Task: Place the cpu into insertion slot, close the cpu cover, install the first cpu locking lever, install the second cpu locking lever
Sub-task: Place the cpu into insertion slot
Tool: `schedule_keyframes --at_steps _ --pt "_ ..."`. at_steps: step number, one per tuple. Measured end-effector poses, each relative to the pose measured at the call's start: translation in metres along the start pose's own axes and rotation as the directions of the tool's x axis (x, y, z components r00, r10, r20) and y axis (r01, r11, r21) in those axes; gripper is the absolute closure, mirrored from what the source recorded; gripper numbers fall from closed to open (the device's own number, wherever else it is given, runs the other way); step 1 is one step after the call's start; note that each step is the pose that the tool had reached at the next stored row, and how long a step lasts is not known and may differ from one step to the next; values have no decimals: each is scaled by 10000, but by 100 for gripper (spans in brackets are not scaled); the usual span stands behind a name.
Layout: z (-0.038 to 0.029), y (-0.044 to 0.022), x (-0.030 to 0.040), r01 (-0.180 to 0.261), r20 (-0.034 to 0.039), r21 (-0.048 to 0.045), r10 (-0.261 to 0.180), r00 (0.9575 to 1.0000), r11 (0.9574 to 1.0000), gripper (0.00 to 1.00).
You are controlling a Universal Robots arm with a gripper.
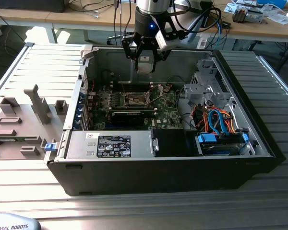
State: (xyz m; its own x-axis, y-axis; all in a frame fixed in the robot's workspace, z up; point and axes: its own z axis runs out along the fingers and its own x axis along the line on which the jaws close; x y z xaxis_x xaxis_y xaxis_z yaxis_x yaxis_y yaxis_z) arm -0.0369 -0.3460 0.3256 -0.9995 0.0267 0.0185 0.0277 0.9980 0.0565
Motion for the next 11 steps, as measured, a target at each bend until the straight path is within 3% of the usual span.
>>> schedule_keyframes --at_steps 11 --pt "5 -4 0 -84 5 13 84 10000 10000 46"
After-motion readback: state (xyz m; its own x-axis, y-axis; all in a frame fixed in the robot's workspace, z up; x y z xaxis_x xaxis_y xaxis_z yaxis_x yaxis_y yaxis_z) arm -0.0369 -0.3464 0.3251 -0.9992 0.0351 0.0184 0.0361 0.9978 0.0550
